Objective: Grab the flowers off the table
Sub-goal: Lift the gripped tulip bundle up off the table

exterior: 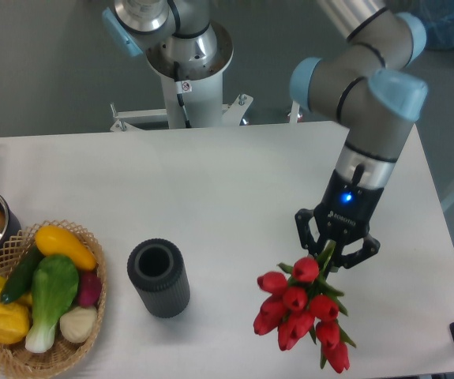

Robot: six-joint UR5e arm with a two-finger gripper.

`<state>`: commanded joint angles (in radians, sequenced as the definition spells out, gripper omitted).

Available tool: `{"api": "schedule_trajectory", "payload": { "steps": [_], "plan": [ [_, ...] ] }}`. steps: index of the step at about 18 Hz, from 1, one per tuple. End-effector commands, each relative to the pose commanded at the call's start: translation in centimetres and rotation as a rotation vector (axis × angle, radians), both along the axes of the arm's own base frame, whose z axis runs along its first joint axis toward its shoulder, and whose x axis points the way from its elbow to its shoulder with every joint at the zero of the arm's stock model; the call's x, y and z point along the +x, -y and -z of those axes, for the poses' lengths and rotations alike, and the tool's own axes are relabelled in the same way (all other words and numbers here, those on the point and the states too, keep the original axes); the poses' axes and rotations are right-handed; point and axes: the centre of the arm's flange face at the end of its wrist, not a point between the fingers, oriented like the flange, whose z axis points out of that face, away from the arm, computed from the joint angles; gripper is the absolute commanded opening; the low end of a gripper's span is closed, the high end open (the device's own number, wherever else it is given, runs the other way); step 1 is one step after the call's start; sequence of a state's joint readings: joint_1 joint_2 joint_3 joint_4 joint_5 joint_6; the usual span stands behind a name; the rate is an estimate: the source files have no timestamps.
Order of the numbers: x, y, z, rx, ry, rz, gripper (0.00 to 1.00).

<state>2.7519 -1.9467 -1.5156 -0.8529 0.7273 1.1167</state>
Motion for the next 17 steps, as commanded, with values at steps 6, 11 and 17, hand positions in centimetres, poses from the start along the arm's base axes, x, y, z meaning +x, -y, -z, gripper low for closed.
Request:
{"api": "schedule_trajectory", "payload": {
  "steps": [6,11,17],
  "plan": [
    [-0.5,1.0,-1.1,0.102,0.038,0.016,0.16],
    [-0.2,1.4,-1.8,0.113,0.035,0.014,0.16],
    [-0.2,2.1,-2.3,0.117,0.028,0.006,0.16]
  ]
}}
